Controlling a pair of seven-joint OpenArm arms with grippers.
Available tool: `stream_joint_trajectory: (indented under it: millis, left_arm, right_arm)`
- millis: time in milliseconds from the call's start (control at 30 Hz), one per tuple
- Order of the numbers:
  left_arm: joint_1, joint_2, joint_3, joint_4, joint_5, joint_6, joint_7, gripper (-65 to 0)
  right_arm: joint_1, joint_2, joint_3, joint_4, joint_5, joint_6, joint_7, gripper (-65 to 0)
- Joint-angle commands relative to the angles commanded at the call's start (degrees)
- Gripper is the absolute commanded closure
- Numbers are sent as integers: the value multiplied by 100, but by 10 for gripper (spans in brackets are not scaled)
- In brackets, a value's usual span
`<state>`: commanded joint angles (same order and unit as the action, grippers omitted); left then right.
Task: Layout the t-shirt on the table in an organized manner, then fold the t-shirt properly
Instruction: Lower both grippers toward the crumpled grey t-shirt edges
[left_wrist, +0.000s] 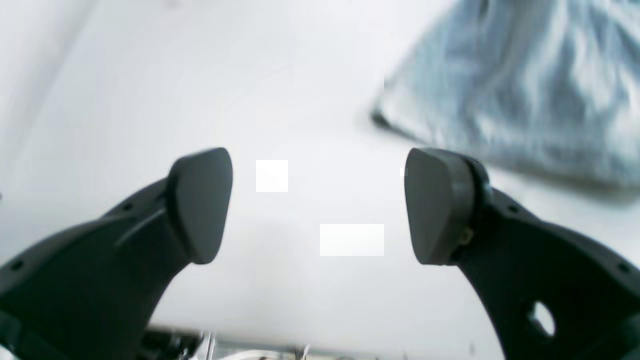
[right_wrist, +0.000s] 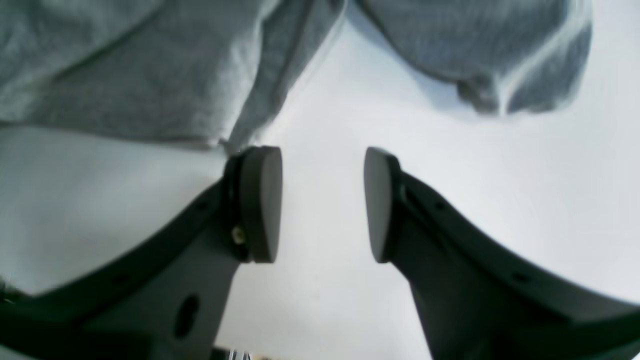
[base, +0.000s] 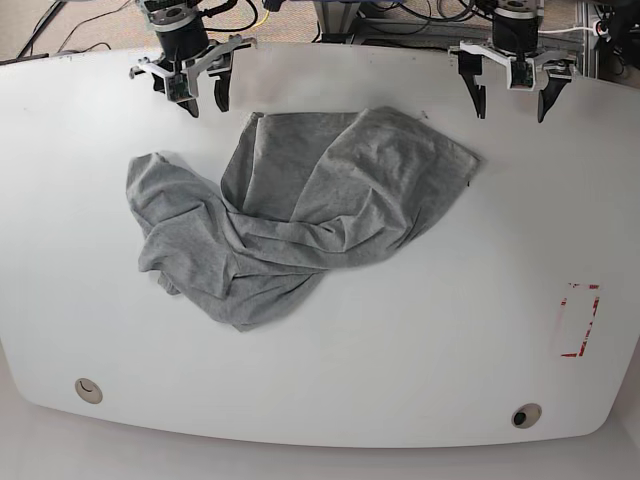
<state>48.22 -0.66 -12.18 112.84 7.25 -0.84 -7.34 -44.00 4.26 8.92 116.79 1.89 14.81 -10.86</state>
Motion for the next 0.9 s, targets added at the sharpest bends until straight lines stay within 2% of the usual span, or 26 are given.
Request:
stream_joint_trajectory:
  millis: [67, 133, 233, 333, 500, 600, 733, 833, 900]
  left_arm:
    - [-114, -229, 141, -9, -9, -9, 0, -512]
    - [-255, -448, 281, -9, -9, -9, 62, -514]
    - [-466, -580, 360, -9, -18, -9, 352, -515]
    - [-756, -580, 387, -18, -18, -35, 598, -517]
    - [-1116, -580, 387, -18, -18, -624, 686, -546]
    - [-1319, -563, 422, -18, -18, -721, 695, -575]
    - [-1459, -580, 703, -18, -18, -721, 695, -581]
    - [-1512, -580, 905, -26, -9, -721, 695, -581]
    - [-1512, -580, 967, -26, 0, -721, 695, -581]
  right_arm:
    - [185, -18, -18, -9, 9, 0, -62, -263]
    - [396, -26, -26, -18, 9, 0, -343, -263]
    - [721, -158, -9, -18, 9, 9, -721, -263]
    - [1020, -202, 9, -18, -26, 9, -949, -263]
    - [1442, -185, 185, -18, -44, -18, -1292, -263]
    - [1802, -202, 536, -18, -35, 9, -1512, -268]
    - [2365, -97, 879, -35, -18, 26, -2022, -361]
    - [2848, 97, 985, -97, 0, 229, -2286, -422]
    - [3130, 176, 985, -211, -26, 281, -2374, -423]
